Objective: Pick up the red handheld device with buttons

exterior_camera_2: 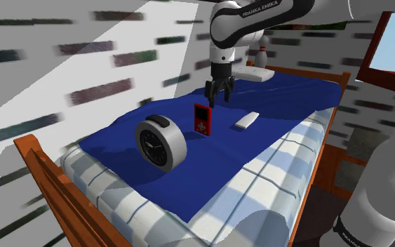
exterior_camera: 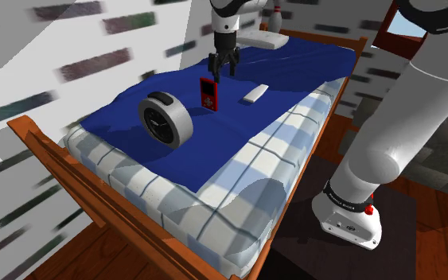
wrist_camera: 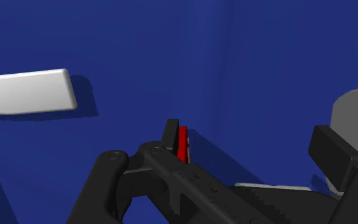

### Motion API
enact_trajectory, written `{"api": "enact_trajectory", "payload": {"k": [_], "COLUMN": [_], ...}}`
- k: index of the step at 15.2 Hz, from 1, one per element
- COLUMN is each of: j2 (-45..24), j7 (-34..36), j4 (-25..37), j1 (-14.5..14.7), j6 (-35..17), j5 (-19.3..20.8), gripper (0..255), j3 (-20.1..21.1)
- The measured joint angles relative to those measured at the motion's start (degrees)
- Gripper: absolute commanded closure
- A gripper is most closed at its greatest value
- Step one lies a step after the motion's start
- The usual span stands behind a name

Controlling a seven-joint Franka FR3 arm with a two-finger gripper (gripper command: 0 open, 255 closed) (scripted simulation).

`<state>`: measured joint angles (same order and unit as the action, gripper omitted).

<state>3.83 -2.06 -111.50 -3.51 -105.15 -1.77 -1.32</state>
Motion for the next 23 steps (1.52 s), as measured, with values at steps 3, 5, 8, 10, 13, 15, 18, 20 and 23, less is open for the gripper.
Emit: {"api": "enact_trajectory", "payload": {"k": [3, 5, 8, 10, 13, 15, 18, 20, 23], "j2": [-6.7, -10.9, -17.9, -22.7, -30.5, -32.6, -33.2, -33.7, -33.8], "j7": [-0.6, -1.4, -2.1, -2.8, -3.4, -3.5, -3.4, -3.5, -3.4], "j4": [6.2, 10.7, 18.8, 24.7, 34.7, 36.9, 35.5, 34.7, 33.8], "j1": [-0.2, -0.5, -0.9, -1.3, -1.7, -1.8, -1.7, -1.7, -1.7], "j6": [-0.8, -0.8, 0.1, 0.9, 2.9, 2.9, 0.8, -0.4, -1.5], "j5": [0.3, 0.4, 0.6, 0.6, 0.7, 0.7, 0.7, 0.7, 0.7], "gripper": [0, 0, 0, 0, 0, 0, 0, 0, 255], "j3": [-0.2, -0.5, -0.7, -0.9, -1.0, -1.0, -1.0, -1.0, -1.0]}}
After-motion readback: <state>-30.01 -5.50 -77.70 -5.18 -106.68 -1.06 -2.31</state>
